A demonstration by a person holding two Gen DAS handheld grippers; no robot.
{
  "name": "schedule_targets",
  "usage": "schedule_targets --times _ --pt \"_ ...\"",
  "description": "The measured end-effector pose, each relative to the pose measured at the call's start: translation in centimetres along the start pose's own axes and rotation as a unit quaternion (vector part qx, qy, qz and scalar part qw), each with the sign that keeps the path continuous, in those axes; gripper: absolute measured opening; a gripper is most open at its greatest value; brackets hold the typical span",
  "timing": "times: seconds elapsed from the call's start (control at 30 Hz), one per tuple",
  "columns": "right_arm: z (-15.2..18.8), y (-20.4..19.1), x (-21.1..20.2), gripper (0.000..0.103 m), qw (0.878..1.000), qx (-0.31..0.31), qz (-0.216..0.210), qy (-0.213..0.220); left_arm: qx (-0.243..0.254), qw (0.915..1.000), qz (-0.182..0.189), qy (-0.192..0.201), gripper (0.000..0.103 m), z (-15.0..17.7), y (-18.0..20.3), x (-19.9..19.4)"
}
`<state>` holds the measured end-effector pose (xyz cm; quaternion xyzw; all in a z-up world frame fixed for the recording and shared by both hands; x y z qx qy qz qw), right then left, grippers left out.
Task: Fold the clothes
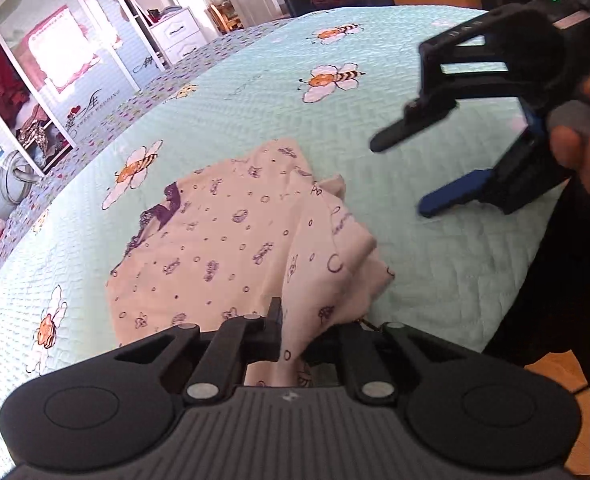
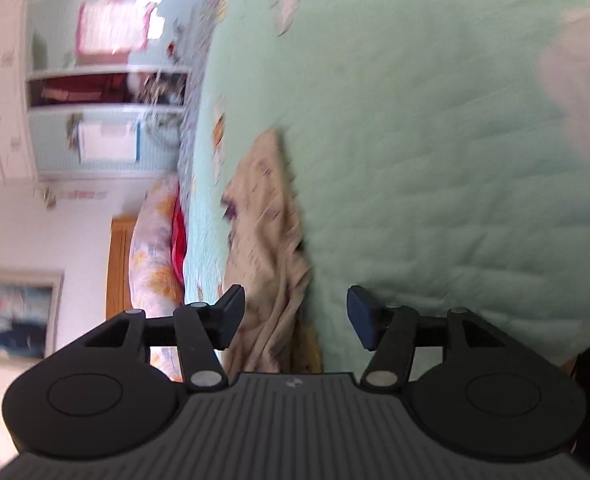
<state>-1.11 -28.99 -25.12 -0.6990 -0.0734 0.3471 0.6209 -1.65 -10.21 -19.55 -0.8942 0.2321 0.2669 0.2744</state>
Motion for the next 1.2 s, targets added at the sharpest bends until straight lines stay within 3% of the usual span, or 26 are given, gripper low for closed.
schedule_targets --times 0.27,0.67,0.7,0.73,0.77,0.8,0.87,0.97,1.03,1.13,1.2 --pt "-1.5 -1.9 4.4 0.071 1.000 -0.014 -0.004 -0.014 0.010 0.9999 -0.002 -0.002 0.007 -0.6 2.0 0.3" --pt "-4.6 -5.9 12.9 0.072 0.996 -0.078 -0.008 -0.033 -0.011 0.9999 0.009 -0.004 0.008 -0.7 1.7 0.4" --pt "-4.9 -6.2 13.6 0.069 0.996 -0.084 -0.009 -0.034 -0.013 0.9999 0.010 -0.004 0.008 -0.8 1.7 0.4" --pt "-5.2 -6.5 14.3 0.056 0.995 -0.089 -0.010 -0.036 -0.014 0.9998 0.011 -0.004 0.008 -0.8 1.8 0.5" --pt "-5.2 -6.8 14.9 0.026 0.993 -0.108 -0.002 -0.045 -0.016 0.9998 0.012 -0.005 0.008 -0.9 1.8 0.5" --pt "-5.3 -7.1 15.2 0.017 0.991 -0.125 0.005 -0.049 -0.017 0.9997 0.014 -0.004 0.008 -1.0 1.9 0.5" --pt "-5.5 -7.8 15.7 0.015 0.986 -0.156 0.021 -0.056 -0.019 0.9997 0.018 0.001 0.008 -1.4 2.1 0.3" --pt "-5.6 -11.2 14.7 0.014 0.975 -0.216 -0.010 -0.041 -0.012 0.9995 0.026 0.014 0.008 -2.5 2.6 0.2" --pt "-6.2 -12.8 14.4 0.014 0.969 -0.246 -0.021 -0.015 -0.009 0.9991 0.041 0.000 0.011 -2.3 3.5 1.1" --pt "-8.3 -9.6 16.4 0.022 0.966 -0.248 0.069 -0.007 -0.009 0.9978 0.062 -0.021 0.011 -1.7 4.6 2.2" --pt "-8.8 -8.4 14.8 0.019 0.974 -0.221 0.058 0.006 -0.013 0.9973 0.072 -0.010 0.012 -1.8 4.6 1.3"
Point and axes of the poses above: each gripper's, at about its wrist camera, not at the fingertips, and x roughly the way its jaws point, y to its right, z to its underside, the point moved 8 cm from there along x, roughly the way its jaws point, and after that the axes turned 8 degrees about y, right-handed, at the moved point
